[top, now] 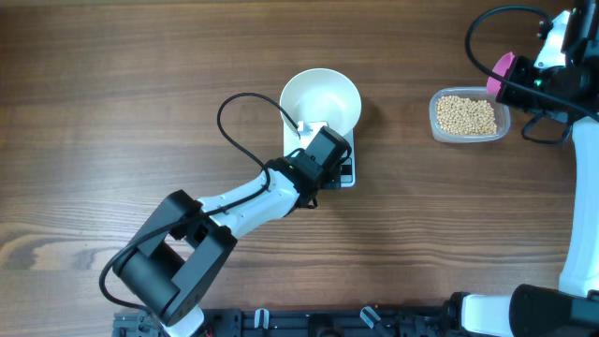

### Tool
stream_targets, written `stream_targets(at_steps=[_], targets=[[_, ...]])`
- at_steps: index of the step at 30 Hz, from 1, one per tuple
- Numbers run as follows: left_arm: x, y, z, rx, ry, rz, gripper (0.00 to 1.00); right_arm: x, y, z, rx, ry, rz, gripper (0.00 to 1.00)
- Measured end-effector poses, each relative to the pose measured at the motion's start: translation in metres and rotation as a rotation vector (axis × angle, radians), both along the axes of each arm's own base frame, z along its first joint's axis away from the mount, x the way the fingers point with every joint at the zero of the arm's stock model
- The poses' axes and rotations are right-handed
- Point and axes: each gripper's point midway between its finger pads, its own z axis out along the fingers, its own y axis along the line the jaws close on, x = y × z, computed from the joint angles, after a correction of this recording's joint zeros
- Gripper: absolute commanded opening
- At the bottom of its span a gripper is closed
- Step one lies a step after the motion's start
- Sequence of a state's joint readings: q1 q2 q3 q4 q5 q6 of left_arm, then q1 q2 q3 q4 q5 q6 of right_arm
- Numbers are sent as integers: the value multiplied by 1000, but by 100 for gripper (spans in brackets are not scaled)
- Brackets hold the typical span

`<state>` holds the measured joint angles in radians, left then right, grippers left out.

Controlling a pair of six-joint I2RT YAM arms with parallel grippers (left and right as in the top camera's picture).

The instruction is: Scoop item into bowl and weigh 150g on scale

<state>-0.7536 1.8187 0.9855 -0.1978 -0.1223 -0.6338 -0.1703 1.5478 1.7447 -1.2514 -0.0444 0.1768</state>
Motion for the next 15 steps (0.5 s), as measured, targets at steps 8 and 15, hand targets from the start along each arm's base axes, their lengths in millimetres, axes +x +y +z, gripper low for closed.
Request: stream_targets(at_steps=[8, 15], targets=[[0, 0, 0, 1, 2, 0, 4, 0, 1, 0, 7, -1, 4, 4], [-1, 1, -1, 4, 6, 0, 4, 1, 4, 0, 23, -4, 13, 4]])
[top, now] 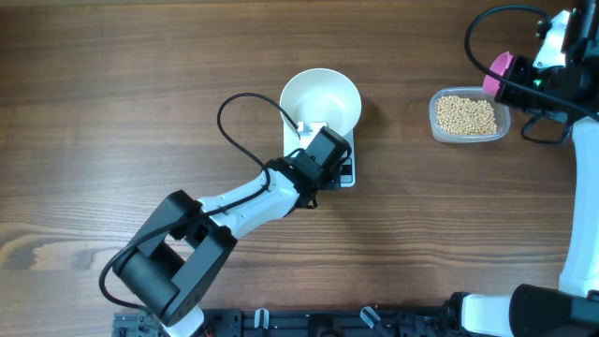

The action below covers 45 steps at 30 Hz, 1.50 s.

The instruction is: Scoop item into bowl and weigh 150g on scale

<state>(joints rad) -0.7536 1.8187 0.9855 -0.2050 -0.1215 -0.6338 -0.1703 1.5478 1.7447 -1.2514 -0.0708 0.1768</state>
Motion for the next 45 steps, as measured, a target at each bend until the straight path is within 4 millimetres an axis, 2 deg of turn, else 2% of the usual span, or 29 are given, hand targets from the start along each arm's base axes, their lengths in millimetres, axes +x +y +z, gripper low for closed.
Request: stream_targets(at_steps=[45], targets=[[-4, -2, -3, 12, 32, -10, 4, 1, 0, 0, 0, -3, 0, 4]])
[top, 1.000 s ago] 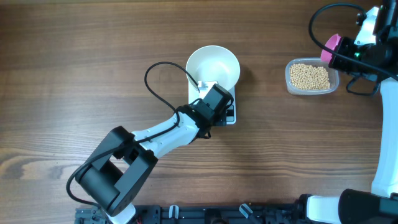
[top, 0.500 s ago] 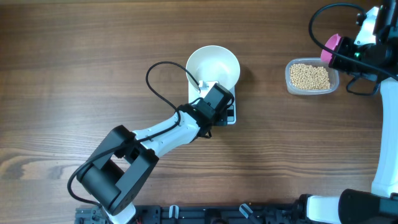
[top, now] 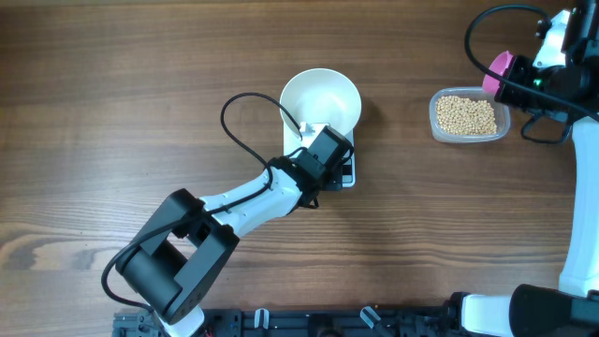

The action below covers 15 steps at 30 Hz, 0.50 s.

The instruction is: Scoop item into bowl and weigh 150g on scale

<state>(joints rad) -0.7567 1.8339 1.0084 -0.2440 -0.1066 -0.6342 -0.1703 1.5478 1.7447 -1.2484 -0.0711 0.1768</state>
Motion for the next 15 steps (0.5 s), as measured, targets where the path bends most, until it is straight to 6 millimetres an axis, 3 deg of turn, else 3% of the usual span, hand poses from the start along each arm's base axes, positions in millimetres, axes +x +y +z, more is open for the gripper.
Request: stream_targets(at_steps=[15], targets=[[0, 1, 0, 12, -8, 4, 4, 0, 0, 0, 0, 0, 0, 4]])
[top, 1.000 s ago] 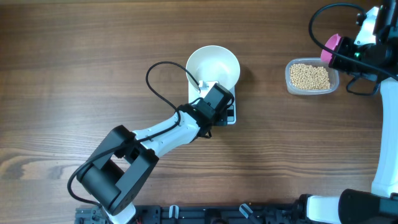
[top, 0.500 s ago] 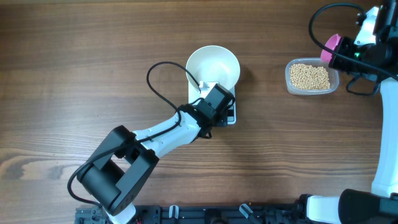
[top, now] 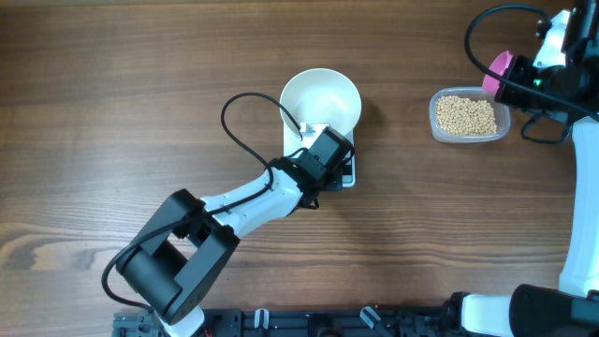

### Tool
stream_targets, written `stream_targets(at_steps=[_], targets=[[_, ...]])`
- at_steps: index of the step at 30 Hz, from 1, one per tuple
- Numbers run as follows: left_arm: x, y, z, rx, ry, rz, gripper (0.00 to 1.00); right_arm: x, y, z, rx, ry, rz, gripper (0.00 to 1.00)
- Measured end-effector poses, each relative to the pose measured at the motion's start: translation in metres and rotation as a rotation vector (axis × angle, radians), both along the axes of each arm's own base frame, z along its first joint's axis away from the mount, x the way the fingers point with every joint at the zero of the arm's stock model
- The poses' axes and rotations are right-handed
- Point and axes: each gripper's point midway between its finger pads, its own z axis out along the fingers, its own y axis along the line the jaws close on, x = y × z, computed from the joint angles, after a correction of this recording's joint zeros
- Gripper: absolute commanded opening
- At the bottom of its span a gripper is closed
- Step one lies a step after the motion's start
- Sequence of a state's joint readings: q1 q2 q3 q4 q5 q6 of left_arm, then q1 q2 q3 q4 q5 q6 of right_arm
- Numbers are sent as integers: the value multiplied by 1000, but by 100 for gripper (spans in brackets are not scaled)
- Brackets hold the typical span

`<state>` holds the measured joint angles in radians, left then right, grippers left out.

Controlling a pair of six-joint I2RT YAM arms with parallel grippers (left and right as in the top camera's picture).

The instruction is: Scoop item into bowl and weigh 150g on scale

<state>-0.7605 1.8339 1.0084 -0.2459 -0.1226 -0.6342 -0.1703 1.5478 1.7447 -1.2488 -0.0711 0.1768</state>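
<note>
A white bowl rests on the far part of a small white scale, whose dark display shows beside my left wrist. My left gripper reaches over the scale to the bowl's near rim. Its fingers are mostly hidden under the wrist, so its state is unclear. At the far right my right gripper is shut on a pink scoop, just past the right end of a clear tub of tan beans. The bowl looks empty.
Brown wooden table all around. The left arm's black cable loops out to the left of the bowl. The right arm's white link runs down the right edge. Arm bases sit at the front edge.
My left gripper was over the scale at the bowl's near rim and my right held the pink scoop beside the bean tub. The left arm and its cable then shifted very slightly to the right. Bowl, scale, tub and scoop have kept their places.
</note>
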Motion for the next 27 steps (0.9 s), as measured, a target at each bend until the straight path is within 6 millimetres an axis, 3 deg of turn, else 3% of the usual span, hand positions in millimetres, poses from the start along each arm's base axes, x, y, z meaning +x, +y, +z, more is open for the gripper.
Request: stream_targets(at_steps=[27], targets=[[1, -1, -1, 11, -3, 2, 4, 0, 0, 0, 0, 1, 0, 4]])
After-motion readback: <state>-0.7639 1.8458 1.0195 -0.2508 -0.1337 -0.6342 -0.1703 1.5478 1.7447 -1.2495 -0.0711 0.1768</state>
